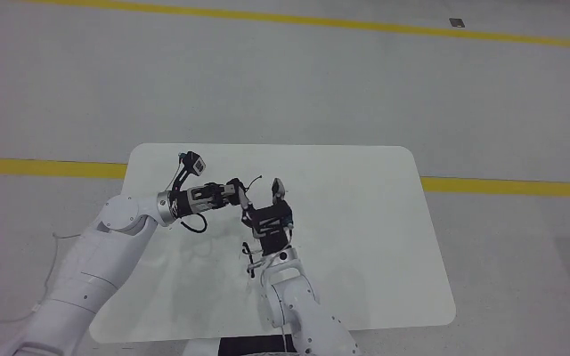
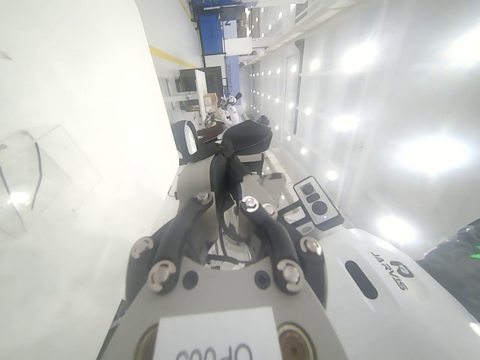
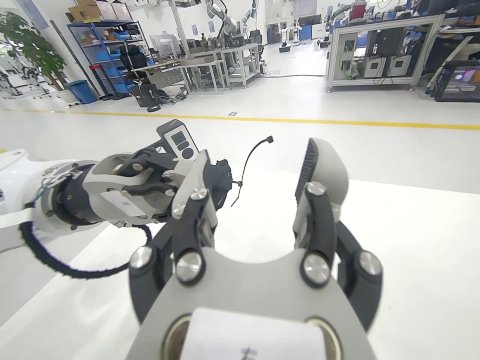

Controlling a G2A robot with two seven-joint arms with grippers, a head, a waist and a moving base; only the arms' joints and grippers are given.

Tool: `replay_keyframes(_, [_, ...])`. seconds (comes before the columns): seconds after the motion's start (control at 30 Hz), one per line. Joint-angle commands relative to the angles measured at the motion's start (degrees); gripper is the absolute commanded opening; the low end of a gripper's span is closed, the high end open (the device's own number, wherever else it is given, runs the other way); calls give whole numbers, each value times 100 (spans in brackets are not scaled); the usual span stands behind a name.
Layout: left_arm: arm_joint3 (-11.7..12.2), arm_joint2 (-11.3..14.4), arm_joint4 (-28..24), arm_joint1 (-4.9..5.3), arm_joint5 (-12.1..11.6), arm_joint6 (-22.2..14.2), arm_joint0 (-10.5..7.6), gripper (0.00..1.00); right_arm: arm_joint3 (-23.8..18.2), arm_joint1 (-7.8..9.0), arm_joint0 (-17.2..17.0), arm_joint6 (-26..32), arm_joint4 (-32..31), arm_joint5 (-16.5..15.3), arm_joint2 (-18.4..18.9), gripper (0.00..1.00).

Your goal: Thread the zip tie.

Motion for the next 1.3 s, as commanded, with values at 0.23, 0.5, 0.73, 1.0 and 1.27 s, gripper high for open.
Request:
replay_keyframes(0.23, [0, 0, 0, 0, 0, 0, 0, 0, -183, 135, -132, -269, -9, -303, 191, 100])
replay_keyframes(0.5, [0, 0, 0, 0, 0, 0, 0, 0, -183, 135, -132, -269, -9, -303, 191, 100])
replay_keyframes(0.73, [22, -152, -1053, -3, 511, -1, 92, 0, 514, 524, 343, -1276, -9, 252, 76, 100])
replay_keyframes(1.0, [252, -471, -2214, 74, 1532, -881, 107, 0, 1123, 1252, 944, -2064, -9, 252, -220, 100])
replay_keyframes(1.27, [157, -342, -2437, 78, 1908, -1109, 132, 0, 1267, 1685, 1614, -1970, -9, 252, -889, 100])
